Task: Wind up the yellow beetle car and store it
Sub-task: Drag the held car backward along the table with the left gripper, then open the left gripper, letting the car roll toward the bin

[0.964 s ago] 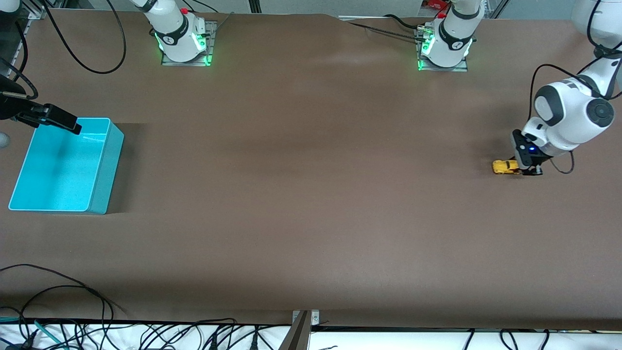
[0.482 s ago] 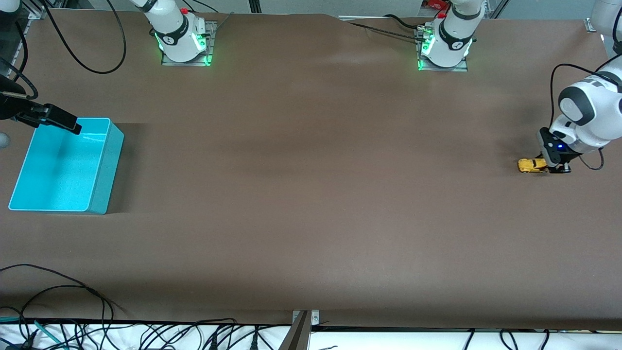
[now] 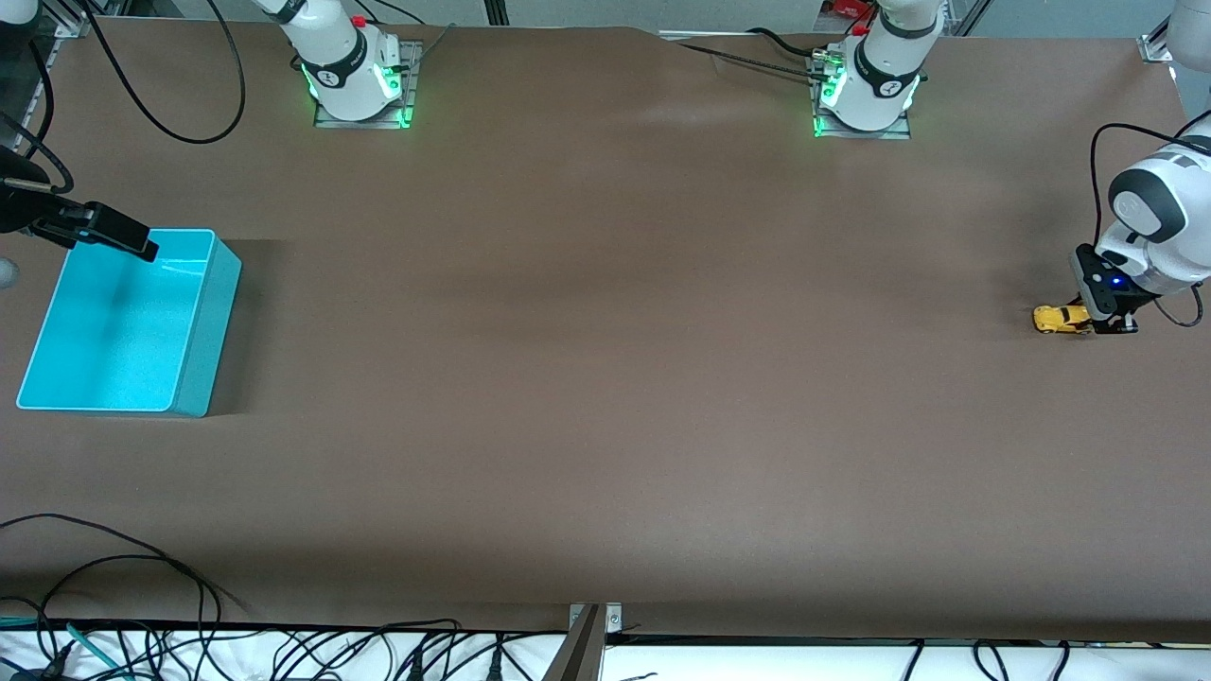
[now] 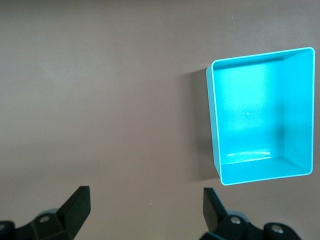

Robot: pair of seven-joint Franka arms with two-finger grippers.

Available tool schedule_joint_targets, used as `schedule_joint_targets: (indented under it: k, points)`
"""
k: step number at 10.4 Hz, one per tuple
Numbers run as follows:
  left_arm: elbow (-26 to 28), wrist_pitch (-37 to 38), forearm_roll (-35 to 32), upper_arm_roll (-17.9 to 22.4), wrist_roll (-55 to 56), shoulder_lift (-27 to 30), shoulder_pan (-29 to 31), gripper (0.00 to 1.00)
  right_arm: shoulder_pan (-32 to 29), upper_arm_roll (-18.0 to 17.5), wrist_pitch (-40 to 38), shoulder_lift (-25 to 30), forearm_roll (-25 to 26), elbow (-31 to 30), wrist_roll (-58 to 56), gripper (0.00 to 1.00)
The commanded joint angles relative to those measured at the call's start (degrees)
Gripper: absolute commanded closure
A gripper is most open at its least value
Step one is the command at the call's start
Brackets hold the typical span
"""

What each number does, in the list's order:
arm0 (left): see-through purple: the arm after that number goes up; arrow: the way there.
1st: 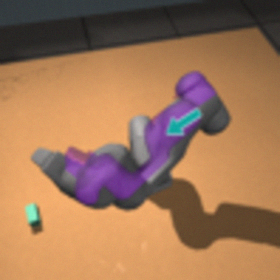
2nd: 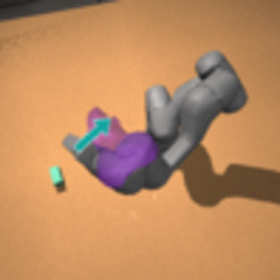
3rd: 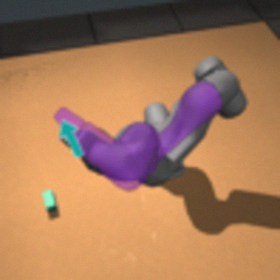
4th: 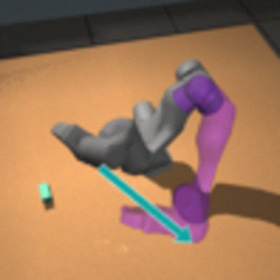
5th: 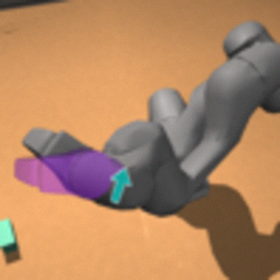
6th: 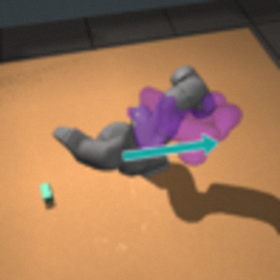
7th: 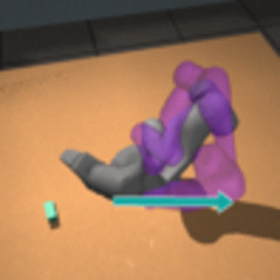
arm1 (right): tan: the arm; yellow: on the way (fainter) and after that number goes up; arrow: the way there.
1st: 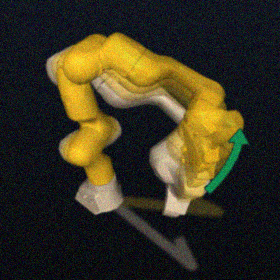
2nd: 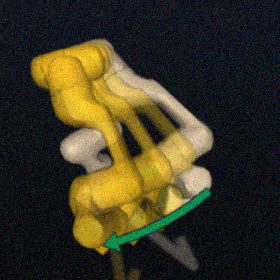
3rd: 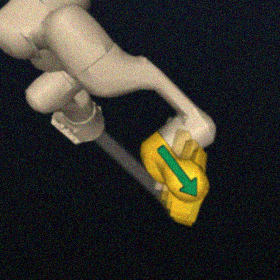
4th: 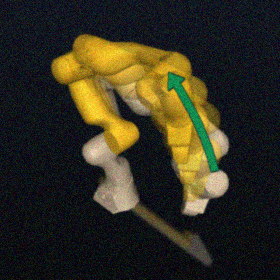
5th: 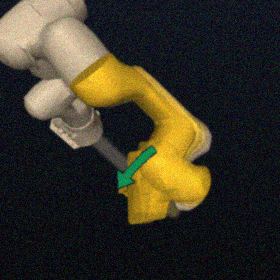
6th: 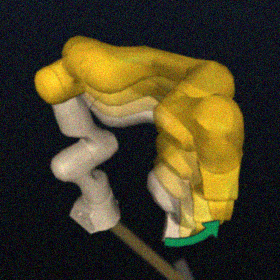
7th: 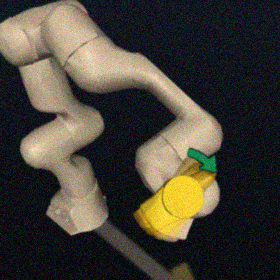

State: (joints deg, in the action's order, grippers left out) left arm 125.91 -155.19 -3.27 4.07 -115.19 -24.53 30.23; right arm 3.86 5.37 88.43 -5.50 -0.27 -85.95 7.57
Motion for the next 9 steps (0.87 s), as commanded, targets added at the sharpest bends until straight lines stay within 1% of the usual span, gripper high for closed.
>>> schedule_joint_targets:
  k: [1,2,3,4,9]
  points:
    - [-0.7,1.4,-0.2,0.9,-2.4,-5.7,0.9,0.0,-0.1,-0.1,-0.8,0.1,0.6,0.8,-0.1,0.0]
    - [-2.6,4.5,-0.2,0.7,-2.5,-5.6,0.5,0.0,-0.1,-0.1,-0.8,0.1,0.6,0.9,-0.1,0.0]
    - [-4.1,6.6,-0.2,-0.4,-2.5,-5.4,0.5,0.0,-0.1,-0.1,-0.8,0.1,0.6,0.9,-0.1,0.0]
    - [-5.2,7.8,-0.2,-0.5,-2.5,-5.4,0.5,0.0,-0.1,-0.1,-0.8,0.1,0.6,0.8,-0.1,0.0]
    - [-6.4,10.8,-0.2,-1.3,-2.8,-4.0,0.3,0.0,-0.1,-0.1,-0.8,0.1,0.6,0.9,-0.1,0.0]
